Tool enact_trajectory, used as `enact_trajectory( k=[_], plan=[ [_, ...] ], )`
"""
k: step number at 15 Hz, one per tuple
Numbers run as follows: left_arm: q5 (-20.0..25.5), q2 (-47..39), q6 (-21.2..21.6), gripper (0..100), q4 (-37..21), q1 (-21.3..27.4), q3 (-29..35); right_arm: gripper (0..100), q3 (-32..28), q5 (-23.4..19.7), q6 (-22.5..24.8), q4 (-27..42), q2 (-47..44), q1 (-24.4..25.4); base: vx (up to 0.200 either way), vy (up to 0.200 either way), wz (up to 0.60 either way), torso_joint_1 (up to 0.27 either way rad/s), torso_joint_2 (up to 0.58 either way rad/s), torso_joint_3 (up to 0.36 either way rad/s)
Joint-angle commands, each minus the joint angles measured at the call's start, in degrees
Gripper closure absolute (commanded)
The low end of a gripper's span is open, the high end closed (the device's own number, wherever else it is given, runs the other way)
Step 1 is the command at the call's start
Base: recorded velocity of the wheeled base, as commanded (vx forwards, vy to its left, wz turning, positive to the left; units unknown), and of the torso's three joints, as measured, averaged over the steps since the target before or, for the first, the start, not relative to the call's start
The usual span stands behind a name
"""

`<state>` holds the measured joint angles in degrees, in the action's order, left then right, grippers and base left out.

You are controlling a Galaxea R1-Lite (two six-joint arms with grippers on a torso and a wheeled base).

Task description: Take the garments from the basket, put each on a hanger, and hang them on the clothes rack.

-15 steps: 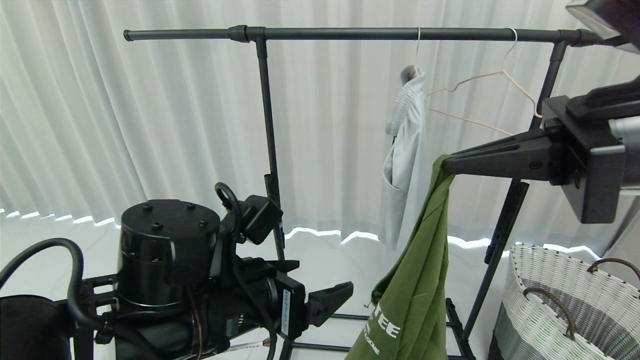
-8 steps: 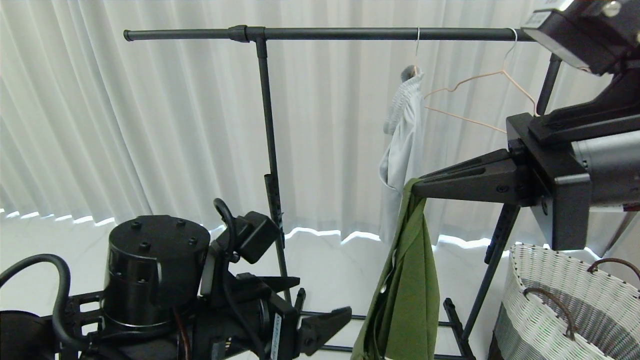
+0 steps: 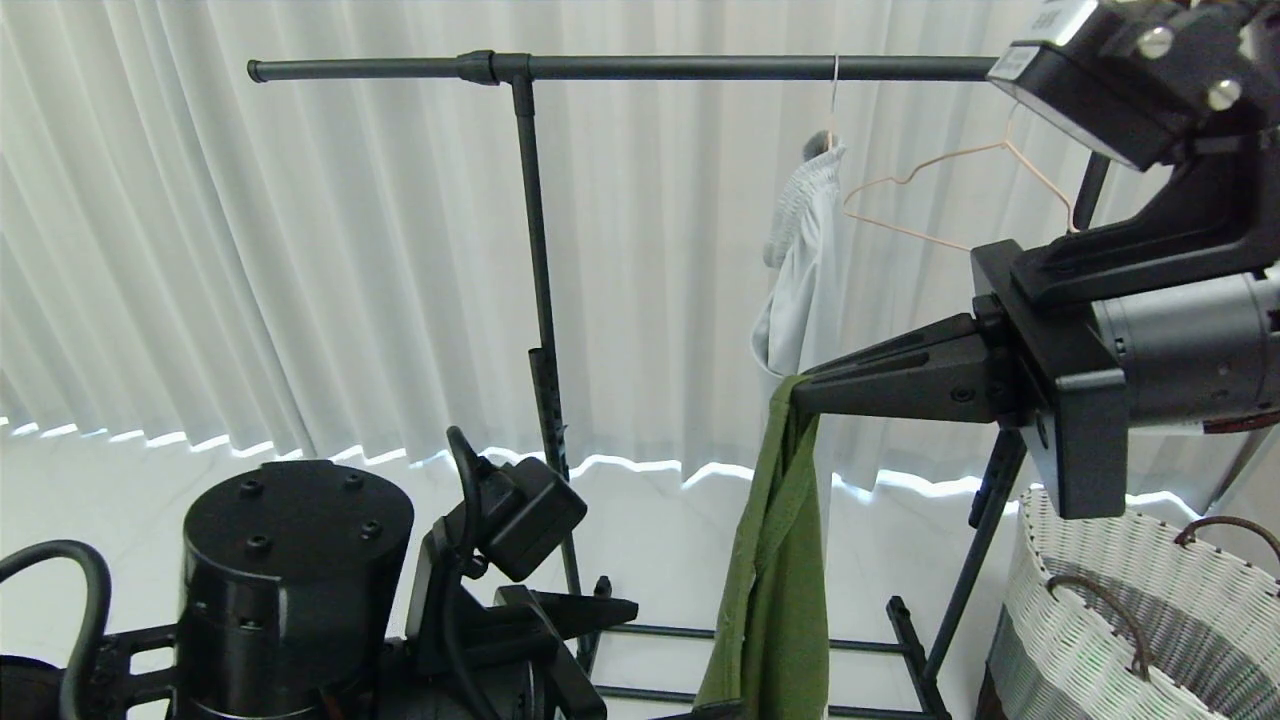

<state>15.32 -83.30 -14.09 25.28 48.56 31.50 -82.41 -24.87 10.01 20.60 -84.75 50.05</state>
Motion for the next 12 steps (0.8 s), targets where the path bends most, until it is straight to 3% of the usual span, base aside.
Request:
enact_trajectory(
  k=[1, 4, 8, 12],
  plan=[
    [0.1, 0.8, -0.1, 0, 0.0, 0.2, 0.1, 100, 0.0, 0.0, 0.0, 0.0, -0.2, 0.0, 0.000, 0.000, 0.00, 0.000, 0.00, 0.000],
    [-1.3, -0.2, -0.5, 0, 0.5, -0.8, 2.5, 100, 0.0, 0.0, 0.0, 0.0, -0.3, 0.5, 0.000, 0.000, 0.00, 0.000, 0.00, 0.000],
    [-9.3, -5.6, -0.6, 0, 0.6, -3.5, 8.7, 100, 0.1, 1.2, 0.0, 0.0, -0.3, 1.4, 0.000, 0.000, 0.00, 0.000, 0.00, 0.000],
    [-13.0, -5.6, 0.8, 0, 0.6, -2.3, 8.0, 100, 0.4, 3.7, 0.0, 0.0, -0.3, 1.3, 0.000, 0.000, 0.00, 0.000, 0.00, 0.000]
  ],
)
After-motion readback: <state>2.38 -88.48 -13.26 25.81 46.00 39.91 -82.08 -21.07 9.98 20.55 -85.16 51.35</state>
